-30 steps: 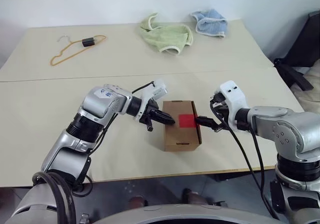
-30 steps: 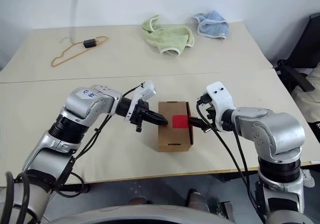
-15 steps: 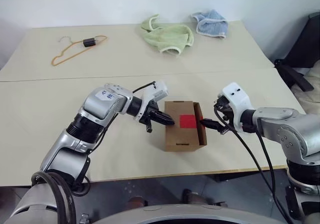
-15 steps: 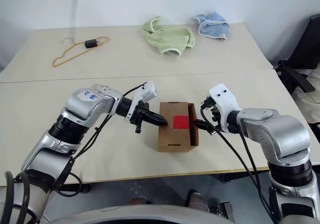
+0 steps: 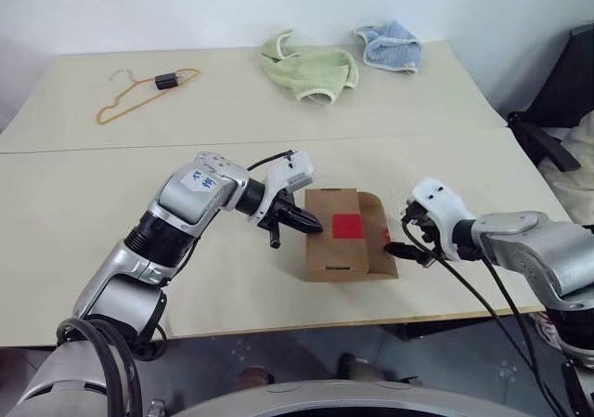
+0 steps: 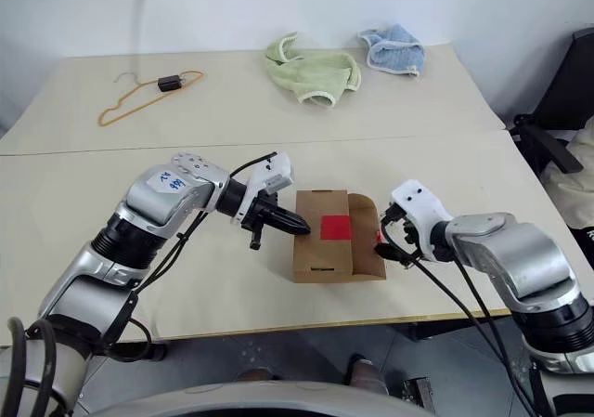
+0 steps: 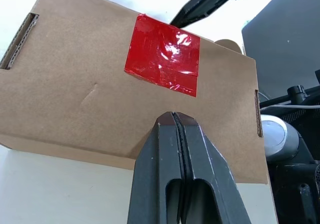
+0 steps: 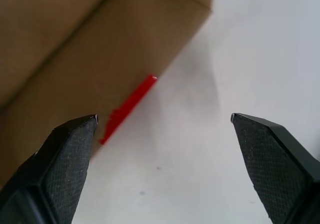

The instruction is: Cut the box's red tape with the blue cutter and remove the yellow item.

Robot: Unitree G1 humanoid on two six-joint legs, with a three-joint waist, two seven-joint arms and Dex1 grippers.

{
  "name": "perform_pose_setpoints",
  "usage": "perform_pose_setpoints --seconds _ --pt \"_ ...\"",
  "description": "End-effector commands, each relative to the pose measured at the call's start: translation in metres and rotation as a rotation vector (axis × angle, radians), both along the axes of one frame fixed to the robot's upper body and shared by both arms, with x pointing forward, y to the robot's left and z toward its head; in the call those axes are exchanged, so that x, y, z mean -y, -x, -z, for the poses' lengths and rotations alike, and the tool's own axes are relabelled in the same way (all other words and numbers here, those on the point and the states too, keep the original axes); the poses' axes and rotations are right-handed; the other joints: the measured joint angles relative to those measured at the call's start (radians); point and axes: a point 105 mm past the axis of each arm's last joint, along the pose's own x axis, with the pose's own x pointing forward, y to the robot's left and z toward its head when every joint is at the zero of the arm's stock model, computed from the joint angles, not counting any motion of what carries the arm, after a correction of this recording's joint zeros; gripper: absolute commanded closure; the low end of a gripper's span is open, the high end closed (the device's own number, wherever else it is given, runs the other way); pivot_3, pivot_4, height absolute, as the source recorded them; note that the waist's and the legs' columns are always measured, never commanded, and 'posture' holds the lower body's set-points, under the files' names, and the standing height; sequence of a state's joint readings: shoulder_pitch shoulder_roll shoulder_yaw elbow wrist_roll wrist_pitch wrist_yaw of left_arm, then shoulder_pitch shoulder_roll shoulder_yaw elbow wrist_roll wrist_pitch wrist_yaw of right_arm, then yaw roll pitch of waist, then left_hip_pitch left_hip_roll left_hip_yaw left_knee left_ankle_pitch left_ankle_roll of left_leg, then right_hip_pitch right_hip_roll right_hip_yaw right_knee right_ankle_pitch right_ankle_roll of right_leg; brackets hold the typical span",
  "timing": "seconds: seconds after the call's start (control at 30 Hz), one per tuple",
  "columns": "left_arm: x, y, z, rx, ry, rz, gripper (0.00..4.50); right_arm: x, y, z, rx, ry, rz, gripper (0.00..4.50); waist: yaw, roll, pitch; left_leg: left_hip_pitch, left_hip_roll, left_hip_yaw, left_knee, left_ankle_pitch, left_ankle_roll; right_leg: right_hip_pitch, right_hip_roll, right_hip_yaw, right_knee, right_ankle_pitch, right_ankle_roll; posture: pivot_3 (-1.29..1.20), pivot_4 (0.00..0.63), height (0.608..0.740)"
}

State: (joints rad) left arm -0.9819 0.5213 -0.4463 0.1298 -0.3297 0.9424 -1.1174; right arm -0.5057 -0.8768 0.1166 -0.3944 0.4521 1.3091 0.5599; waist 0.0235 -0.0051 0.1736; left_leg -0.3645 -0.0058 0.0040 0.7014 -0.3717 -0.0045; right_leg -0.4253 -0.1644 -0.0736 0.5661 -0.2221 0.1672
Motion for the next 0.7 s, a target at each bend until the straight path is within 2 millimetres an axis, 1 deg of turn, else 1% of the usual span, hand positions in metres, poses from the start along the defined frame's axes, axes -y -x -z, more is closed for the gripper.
perform_pose_setpoints --seconds 0.03,0.1,0.17,0.23,0.33,0.37,0.43,0.5,0.57,0.6,0.7 --pt "-0.009 0.000 0.029 -0.070 -0.099 -0.050 4.50 0.012 0.007 0.005 -0.009 0.053 -0.024 0.04 0.002 0.000 0.000 0.000 0.000 0.000 0.000 0.000 0.000 0.000 0.000 0.000 0.000 0.000 0.000 0.00 0.150 0.740" --pt "-0.010 0.000 0.029 -0.072 -0.099 -0.056 4.50 0.017 0.012 0.007 -0.017 0.075 -0.037 0.04 0.001 0.000 0.000 0.000 0.000 0.000 0.000 0.000 0.000 0.000 0.000 0.000 0.000 0.000 0.000 0.00 0.150 0.740" --pt "-0.011 -0.001 0.029 -0.070 -0.100 -0.061 4.50 0.021 0.013 0.002 -0.009 0.077 -0.047 0.04 0.000 0.000 0.000 0.001 0.000 0.001 0.000 0.000 0.000 0.000 0.000 0.001 0.000 0.000 0.000 0.00 0.150 0.740" --pt "-0.011 -0.002 0.028 -0.067 -0.100 -0.064 4.50 0.025 0.012 -0.010 0.015 0.055 -0.035 0.04 0.000 0.000 0.000 0.002 0.000 0.001 0.000 0.000 0.000 0.001 0.000 0.001 0.000 0.000 0.000 0.00 0.150 0.740" --pt "-0.012 -0.002 0.028 -0.065 -0.102 -0.066 4.50 0.025 0.009 -0.028 0.054 -0.010 -0.017 0.04 0.000 0.000 0.000 0.003 0.000 0.002 0.000 0.000 0.001 0.001 0.000 0.002 0.001 0.000 0.000 0.00 0.150 0.740" --pt "-0.012 -0.003 0.028 -0.064 -0.103 -0.067 4.50 0.025 0.007 -0.041 0.071 -0.082 0.008 0.04 0.001 0.000 0.000 0.003 0.000 0.003 0.000 0.000 0.001 0.001 0.000 0.003 0.001 0.000 0.000 0.00 0.150 0.740" --pt "-0.013 -0.003 0.027 -0.063 -0.104 -0.068 4.50 0.023 0.005 -0.061 0.067 -0.234 0.049 0.04 0.000 0.000 0.000 0.004 0.000 0.003 0.000 0.000 0.001 0.001 0.000 0.003 0.001 0.000 0.000 0.00 0.150 0.740" --pt "-0.013 -0.002 0.028 -0.067 -0.104 -0.069 4.50 0.020 0.005 -0.070 0.042 -0.352 0.075 0.04 0.001 0.000 0.000 0.005 0.000 0.003 0.000 0.000 0.001 0.002 0.000 0.004 0.002 0.000 -0.001 0.00 0.150 0.740" --pt "-0.013 -0.001 0.028 -0.073 -0.105 -0.070 4.50 0.015 0.006 -0.073 0.007 -0.424 0.075 0.04 0.000 0.000 0.000 0.005 0.001 0.003 0.000 0.000 0.001 0.002 0.000 0.004 0.002 0.000 -0.001 0.00 0.150 0.740" --pt "-0.013 0.000 0.029 -0.077 -0.106 -0.067 4.50 0.010 0.006 -0.071 -0.027 -0.468 0.060 0.04 0.001 0.000 0.000 0.005 0.001 0.003 0.000 0.000 0.001 0.002 0.000 0.004 0.002 0.000 -0.001 0.00 0.150 0.740" --pt "-0.013 0.002 0.030 -0.084 -0.109 -0.064 4.50 -0.001 0.007 -0.055 -0.146 -0.582 0.020 0.04 -0.001 0.000 0.000 0.005 0.001 0.004 0.000 0.000 0.001 0.002 0.000 0.004 0.002 0.000 -0.001 0.00 0.150 0.740"
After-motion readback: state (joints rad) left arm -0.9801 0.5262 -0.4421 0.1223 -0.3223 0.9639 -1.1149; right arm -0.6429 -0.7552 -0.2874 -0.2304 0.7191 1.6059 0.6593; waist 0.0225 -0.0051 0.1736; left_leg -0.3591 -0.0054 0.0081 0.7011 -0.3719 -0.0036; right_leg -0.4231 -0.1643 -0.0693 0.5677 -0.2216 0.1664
